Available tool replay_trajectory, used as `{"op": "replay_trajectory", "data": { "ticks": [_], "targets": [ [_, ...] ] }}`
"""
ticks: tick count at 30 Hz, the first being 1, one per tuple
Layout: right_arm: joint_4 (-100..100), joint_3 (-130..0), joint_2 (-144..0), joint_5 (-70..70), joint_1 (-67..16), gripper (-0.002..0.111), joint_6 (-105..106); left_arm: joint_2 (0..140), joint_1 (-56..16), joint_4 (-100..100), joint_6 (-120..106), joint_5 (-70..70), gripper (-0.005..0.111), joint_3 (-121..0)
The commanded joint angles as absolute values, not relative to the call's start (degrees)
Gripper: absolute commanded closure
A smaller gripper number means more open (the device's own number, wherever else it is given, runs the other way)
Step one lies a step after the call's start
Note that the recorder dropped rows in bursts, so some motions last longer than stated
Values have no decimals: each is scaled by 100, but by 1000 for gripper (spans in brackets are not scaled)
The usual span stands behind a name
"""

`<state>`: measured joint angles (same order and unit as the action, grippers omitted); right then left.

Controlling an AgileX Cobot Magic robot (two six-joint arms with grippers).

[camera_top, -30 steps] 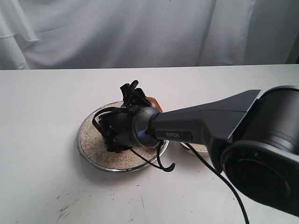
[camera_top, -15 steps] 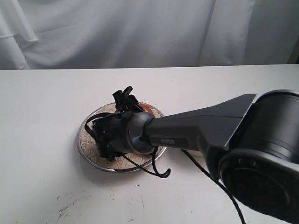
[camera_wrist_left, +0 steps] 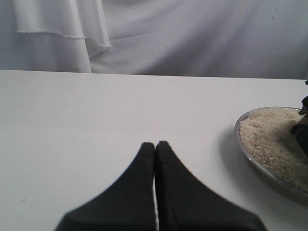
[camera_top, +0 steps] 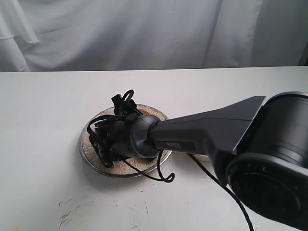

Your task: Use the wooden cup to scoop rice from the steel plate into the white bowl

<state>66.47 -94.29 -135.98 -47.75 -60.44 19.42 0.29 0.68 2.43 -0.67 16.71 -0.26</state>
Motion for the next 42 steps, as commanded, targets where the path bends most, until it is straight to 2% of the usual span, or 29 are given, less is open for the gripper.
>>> {"op": "replay_trajectory", "data": {
  "ticks": [1,42],
  "targets": [
    [6435,-9418,-13603,-4227,-6066,108,1873,0,60,248,-49,1634,107,0],
    [4200,-9418,-13603,-2860,-5587,108,2406,0,60,248,-49,1634,107,0]
  ]
}}
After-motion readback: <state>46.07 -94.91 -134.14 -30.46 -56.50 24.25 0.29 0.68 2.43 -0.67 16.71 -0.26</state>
